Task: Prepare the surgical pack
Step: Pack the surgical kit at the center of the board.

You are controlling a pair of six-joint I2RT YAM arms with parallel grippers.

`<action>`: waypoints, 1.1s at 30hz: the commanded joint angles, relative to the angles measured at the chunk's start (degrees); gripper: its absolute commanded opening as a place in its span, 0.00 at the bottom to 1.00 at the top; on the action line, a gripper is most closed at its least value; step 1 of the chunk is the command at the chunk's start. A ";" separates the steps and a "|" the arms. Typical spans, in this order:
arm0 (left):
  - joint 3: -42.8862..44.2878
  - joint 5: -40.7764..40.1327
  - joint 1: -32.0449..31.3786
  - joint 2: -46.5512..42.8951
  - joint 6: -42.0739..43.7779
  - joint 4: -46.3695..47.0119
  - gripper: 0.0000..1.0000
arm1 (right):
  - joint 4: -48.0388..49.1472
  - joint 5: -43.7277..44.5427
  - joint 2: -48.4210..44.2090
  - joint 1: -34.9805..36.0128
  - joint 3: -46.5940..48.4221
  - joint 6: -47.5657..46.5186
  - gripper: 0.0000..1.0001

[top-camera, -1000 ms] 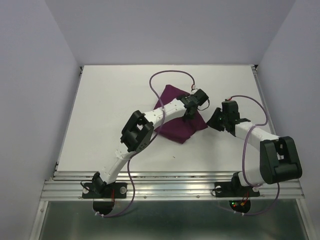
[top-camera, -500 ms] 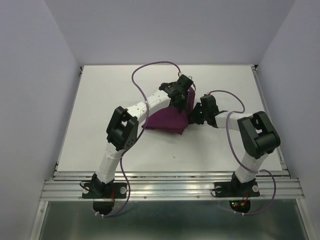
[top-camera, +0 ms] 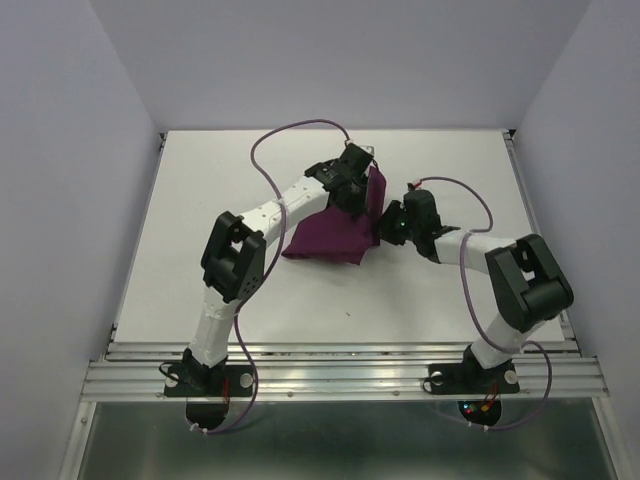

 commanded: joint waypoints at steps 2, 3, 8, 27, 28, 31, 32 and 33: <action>1.24 1.44 0.58 -6.68 -0.22 5.06 0.00 | -0.74 2.25 -11.93 0.04 -3.84 -2.36 0.34; 1.07 1.53 0.75 -6.77 -0.22 5.24 0.00 | -1.80 2.61 -14.13 0.04 -4.45 -2.63 0.36; 0.63 2.84 1.37 -6.51 -0.39 5.68 0.00 | -8.31 3.85 -27.58 1.27 -7.88 -3.16 0.36; 2.65 3.20 1.63 -4.58 -0.83 5.41 0.00 | -11.57 6.31 -37.89 16.12 -13.16 -0.26 0.34; 2.65 3.20 1.63 -4.75 -0.83 5.59 0.00 | -11.13 6.31 -37.18 16.65 -12.81 -0.26 0.33; 2.91 3.11 1.63 -4.75 -0.83 5.33 0.00 | -9.55 6.48 -34.99 17.18 -11.76 -0.52 0.33; 3.08 3.02 1.63 -4.75 -0.75 5.15 0.00 | -9.20 6.66 -33.50 17.18 -10.88 -0.78 0.33; 3.26 2.94 1.63 -4.75 -0.66 4.98 0.00 | -9.19 7.27 -32.79 17.18 -10.44 -0.79 0.33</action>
